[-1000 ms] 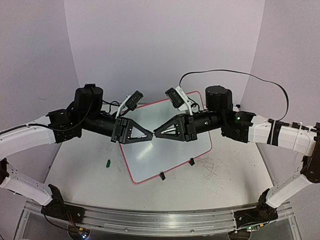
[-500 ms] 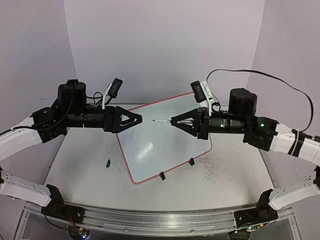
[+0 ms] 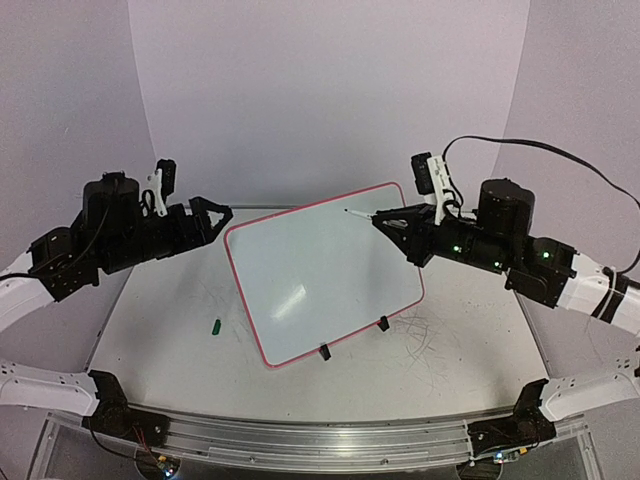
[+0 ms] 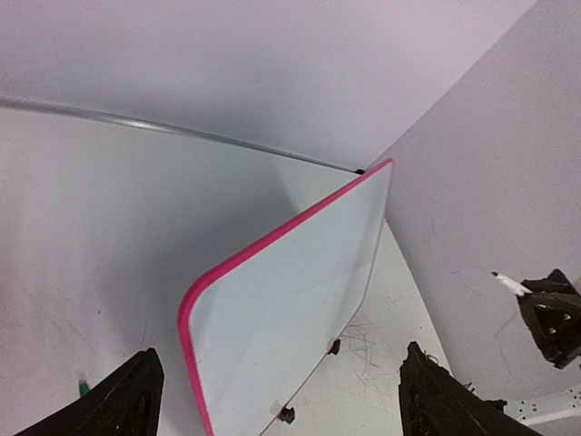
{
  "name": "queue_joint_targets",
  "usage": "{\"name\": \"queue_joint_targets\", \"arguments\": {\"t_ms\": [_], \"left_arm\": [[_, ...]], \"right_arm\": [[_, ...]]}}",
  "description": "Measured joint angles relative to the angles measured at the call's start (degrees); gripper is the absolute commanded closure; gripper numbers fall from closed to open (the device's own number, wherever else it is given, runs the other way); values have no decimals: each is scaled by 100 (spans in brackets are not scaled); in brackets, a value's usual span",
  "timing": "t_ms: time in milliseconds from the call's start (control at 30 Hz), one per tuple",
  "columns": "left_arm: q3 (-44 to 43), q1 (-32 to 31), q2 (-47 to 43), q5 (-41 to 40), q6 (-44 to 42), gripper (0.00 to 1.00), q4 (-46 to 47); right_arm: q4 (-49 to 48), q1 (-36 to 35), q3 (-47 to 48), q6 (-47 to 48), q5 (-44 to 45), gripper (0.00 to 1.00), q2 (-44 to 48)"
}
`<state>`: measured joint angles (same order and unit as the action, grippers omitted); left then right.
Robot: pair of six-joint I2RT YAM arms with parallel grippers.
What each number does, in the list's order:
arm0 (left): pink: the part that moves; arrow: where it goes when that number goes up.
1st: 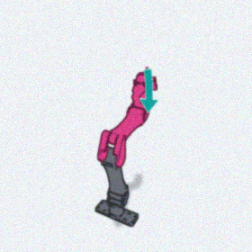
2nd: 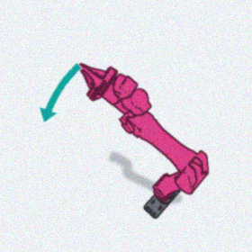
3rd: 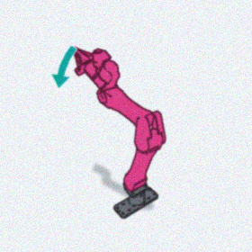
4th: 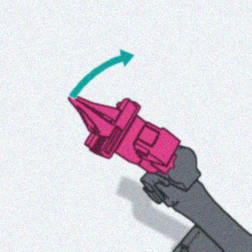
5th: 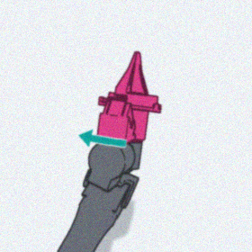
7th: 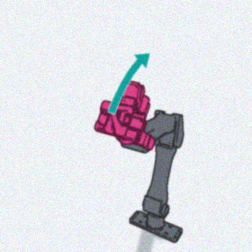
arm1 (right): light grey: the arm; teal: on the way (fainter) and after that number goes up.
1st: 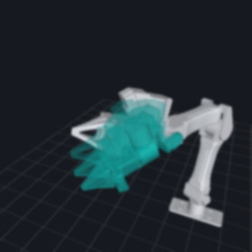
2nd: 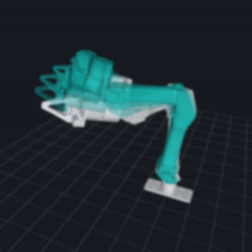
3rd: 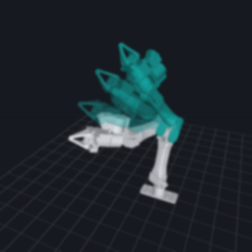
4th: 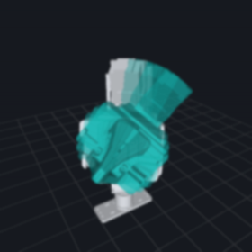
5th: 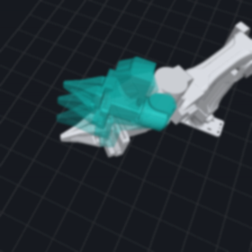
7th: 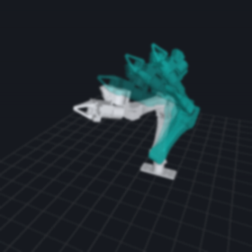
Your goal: Write a sentence on the whiteboard
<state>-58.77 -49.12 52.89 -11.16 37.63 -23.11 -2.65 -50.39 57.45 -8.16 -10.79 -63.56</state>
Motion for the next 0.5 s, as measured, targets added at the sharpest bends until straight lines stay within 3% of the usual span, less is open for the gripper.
{"name": "queue_joint_targets", "arguments": {"t_ms": [233,500], "left_arm": [[473,0,-12,-580,857,3,-207],[648,0,396,-299,1163,0,-232]], "right_arm": [[460,0,308,129,146,100,-307],[830,0,365,465,515,100,-105]]}}
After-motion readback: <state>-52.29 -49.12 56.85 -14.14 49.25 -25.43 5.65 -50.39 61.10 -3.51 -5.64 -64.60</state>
